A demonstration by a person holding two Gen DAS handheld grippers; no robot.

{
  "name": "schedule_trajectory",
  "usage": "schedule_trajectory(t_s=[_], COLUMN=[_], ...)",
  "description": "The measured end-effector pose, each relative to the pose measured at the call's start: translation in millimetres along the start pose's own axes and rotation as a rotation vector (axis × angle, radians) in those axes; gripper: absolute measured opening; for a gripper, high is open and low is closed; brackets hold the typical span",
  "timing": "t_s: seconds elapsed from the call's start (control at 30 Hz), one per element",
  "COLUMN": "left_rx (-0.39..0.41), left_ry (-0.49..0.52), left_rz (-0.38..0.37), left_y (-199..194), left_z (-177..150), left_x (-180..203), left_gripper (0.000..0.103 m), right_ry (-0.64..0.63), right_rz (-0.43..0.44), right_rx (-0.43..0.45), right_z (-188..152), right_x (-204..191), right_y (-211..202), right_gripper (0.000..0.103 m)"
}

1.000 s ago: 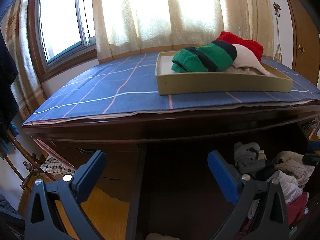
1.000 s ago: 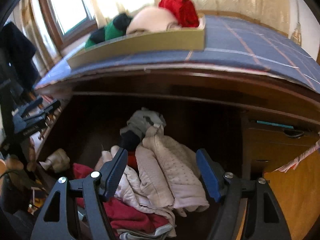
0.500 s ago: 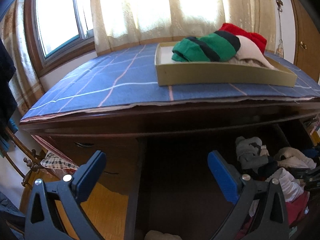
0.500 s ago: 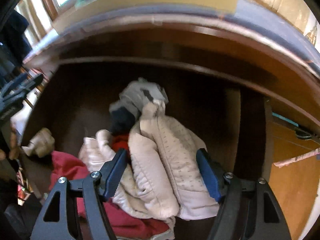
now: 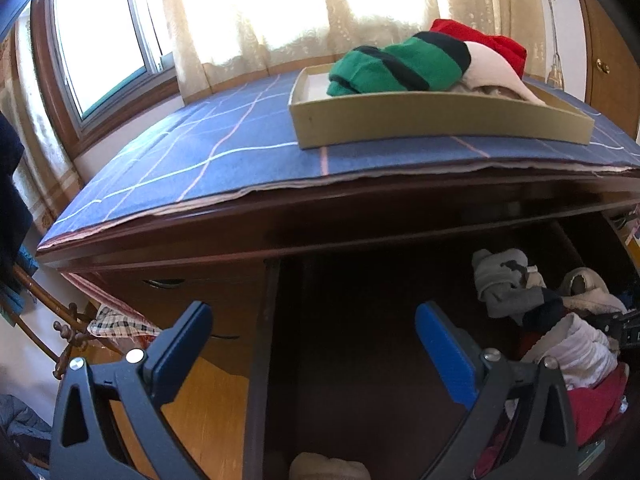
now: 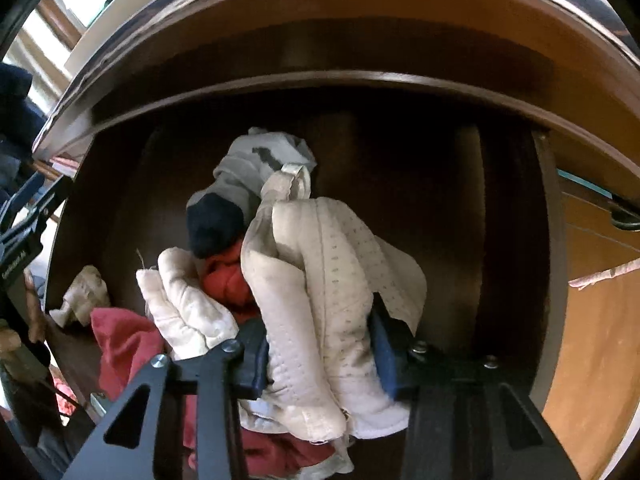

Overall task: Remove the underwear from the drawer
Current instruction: 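Grasp the beige dotted garment with the right gripper and lift it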

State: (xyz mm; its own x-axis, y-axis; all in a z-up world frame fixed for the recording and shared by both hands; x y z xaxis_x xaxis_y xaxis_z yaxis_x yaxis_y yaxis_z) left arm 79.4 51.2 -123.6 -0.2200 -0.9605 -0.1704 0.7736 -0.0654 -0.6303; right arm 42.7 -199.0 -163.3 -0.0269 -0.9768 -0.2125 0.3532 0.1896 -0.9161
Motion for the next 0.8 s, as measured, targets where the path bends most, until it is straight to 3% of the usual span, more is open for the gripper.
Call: schedule_trajectory(t_s=[0.27, 0.4, 0.53, 0.8], left_rx=[-0.009, 0.007, 0.039, 0.072], left_ry=[0.017, 0.025, 0.037, 0.101], left_rz=[-0.013, -0.023, -0.043, -0.094], left_y=[2, -1, -7, -13], left_z=[1, 0, 0, -1], left_x=[3, 4, 6, 18], left_gripper=[0.103, 0.103, 0.103, 0.103], right_ry=[0.029, 0.014, 0.071, 0.171], right_rz=[0.017, 0.027, 0.061, 0.15], right_rx=[-0.009, 0.016, 0.088, 0.229], right_z=[0, -1, -5, -18], right_x=[0, 4, 15, 43], right_y=[11, 5, -15, -63], right_gripper=[0.044, 0.032, 0.024, 0.022])
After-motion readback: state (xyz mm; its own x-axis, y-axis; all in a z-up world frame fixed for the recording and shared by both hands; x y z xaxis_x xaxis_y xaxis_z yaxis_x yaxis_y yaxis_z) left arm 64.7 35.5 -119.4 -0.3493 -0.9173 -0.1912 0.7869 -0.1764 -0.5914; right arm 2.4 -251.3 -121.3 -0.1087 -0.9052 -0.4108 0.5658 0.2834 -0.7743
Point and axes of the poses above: each gripper's, at about its wrist camera, not at the fingertips, and y roughly the way its jaws point, x to its right, z to its top, the point moved 1 cm from there along y, roughly the way its jaws point, and after that the axes turned 4 degrees about x, right-handed, at the moved point
